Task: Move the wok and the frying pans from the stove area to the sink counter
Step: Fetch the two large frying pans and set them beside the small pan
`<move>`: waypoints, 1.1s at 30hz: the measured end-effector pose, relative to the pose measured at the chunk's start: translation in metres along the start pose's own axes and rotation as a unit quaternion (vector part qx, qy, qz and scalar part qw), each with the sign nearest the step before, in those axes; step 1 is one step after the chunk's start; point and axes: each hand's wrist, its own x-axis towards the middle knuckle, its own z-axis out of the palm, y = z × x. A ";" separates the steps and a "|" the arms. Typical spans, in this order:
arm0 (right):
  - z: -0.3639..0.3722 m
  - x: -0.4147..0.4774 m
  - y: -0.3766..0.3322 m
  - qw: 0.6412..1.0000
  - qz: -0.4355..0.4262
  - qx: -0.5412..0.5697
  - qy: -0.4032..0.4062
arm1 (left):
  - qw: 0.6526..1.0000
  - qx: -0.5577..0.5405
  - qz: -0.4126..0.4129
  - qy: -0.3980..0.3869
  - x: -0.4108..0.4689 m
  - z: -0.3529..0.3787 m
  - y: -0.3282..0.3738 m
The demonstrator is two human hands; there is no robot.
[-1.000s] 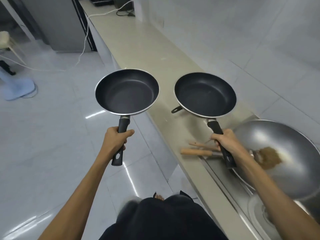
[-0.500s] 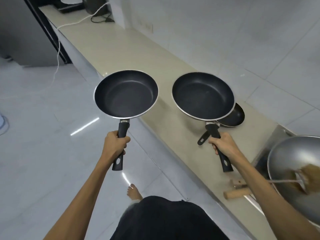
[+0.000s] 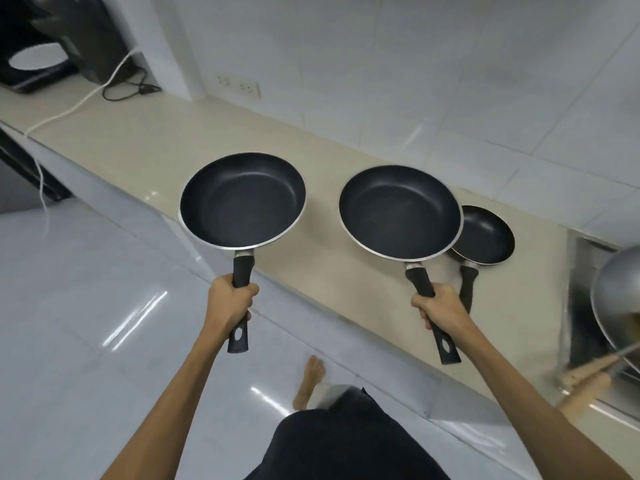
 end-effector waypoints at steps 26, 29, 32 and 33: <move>0.117 0.080 -0.034 0.978 0.121 0.082 0.148 | 0.988 0.089 0.030 -0.125 0.205 0.043 0.008; 0.125 0.088 -0.038 0.975 0.132 0.080 0.159 | 0.986 0.082 0.031 -0.142 0.222 0.051 0.012; 0.133 0.095 -0.042 0.973 0.140 0.077 0.166 | 0.984 0.084 0.027 -0.155 0.240 0.052 0.013; 0.136 0.097 -0.043 0.972 0.144 0.076 0.168 | 0.983 0.089 0.027 -0.160 0.247 0.052 0.013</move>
